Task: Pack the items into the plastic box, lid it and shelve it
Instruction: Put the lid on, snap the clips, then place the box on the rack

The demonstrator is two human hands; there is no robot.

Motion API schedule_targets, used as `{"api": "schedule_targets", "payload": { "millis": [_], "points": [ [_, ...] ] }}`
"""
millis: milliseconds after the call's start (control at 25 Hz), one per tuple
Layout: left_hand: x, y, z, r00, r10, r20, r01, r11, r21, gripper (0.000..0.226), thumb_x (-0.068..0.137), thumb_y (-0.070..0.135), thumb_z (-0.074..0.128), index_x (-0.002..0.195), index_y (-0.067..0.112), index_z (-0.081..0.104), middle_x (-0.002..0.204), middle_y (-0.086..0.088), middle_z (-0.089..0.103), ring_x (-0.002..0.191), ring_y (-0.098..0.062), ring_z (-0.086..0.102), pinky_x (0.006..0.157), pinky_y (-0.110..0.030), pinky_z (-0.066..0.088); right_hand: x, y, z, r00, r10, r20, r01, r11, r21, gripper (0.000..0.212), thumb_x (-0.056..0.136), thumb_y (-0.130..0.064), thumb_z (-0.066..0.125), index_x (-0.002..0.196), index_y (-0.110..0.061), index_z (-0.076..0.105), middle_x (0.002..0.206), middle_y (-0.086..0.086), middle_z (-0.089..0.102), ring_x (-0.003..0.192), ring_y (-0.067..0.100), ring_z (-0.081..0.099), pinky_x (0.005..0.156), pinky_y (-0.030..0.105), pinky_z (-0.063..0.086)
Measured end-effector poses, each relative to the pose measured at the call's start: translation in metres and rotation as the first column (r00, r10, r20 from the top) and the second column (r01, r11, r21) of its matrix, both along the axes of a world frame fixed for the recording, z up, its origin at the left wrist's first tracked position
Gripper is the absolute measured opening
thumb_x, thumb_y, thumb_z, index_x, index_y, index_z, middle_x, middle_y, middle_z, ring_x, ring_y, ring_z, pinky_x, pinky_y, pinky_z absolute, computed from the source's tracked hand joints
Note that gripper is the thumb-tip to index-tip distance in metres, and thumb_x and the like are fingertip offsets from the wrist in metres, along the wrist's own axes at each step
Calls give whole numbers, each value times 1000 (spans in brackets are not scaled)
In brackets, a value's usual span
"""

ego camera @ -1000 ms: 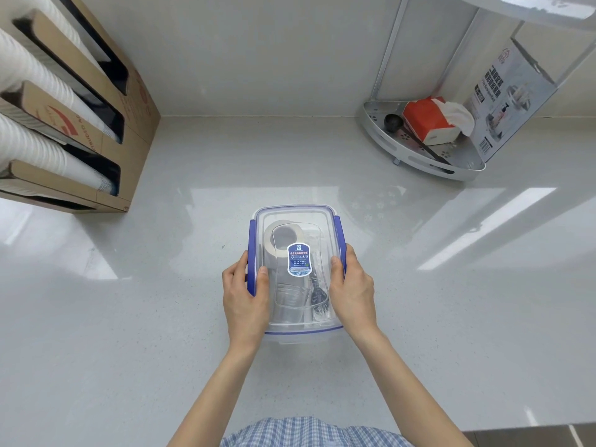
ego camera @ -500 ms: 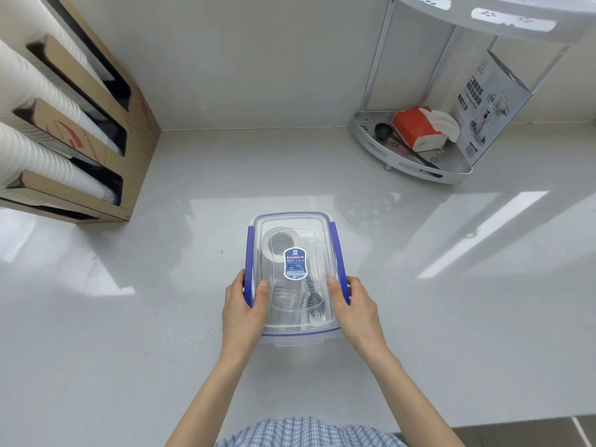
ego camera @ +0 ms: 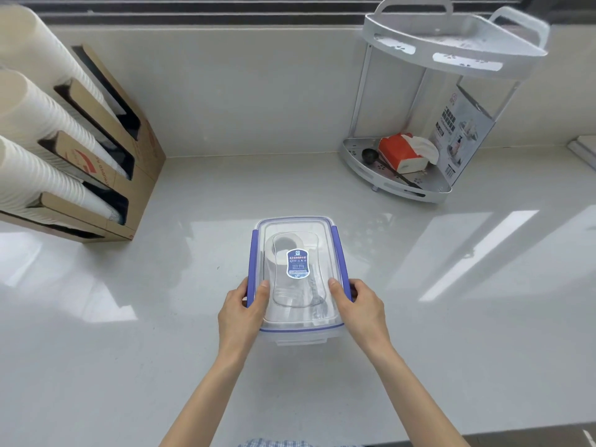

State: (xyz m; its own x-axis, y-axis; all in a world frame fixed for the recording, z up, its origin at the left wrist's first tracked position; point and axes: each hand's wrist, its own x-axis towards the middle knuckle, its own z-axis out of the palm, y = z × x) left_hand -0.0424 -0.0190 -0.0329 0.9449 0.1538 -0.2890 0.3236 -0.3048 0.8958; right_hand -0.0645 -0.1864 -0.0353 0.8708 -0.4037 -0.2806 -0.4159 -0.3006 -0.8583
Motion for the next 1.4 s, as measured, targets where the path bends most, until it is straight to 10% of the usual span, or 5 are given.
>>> {"api": "schedule_targets", "payload": {
  "millis": [400,800,1200,1400],
  "points": [
    [50,-47,75,983,-85,163,108,984,-140,12,87,32,51,78,31,59,90,-7,63,77,-20,53,67,-29,43,39,-56,90,986,3,168,12,996,-92,26,86,-43,54,82,-18,57,66,-11,53,61,3,48,53,13,38],
    [98,-99,159,930,-88,357,174,961,-217,30,84,29,57,110,13,55,73,7,54,63,-9,51,47,-9,43,83,-119,192,947,21,321,42,981,-187,44,83,-43,59,47,-24,41,49,-6,37,51,11,36,50,24,28],
    [146,-156,236,908,-154,389,304,882,-361,49,78,37,64,112,11,40,102,-1,59,75,-7,59,45,-18,52,135,-187,278,919,81,386,14,971,-237,51,81,-45,62,92,5,67,81,24,54,67,19,42,53,24,30],
    [180,-190,267,877,-239,417,408,830,-381,55,77,36,65,120,5,51,102,-4,66,57,-1,62,42,-17,48,167,-224,315,887,128,443,-2,962,-272,60,79,-45,64,103,10,63,57,3,30,34,5,30,32,12,25]
  ]
}}
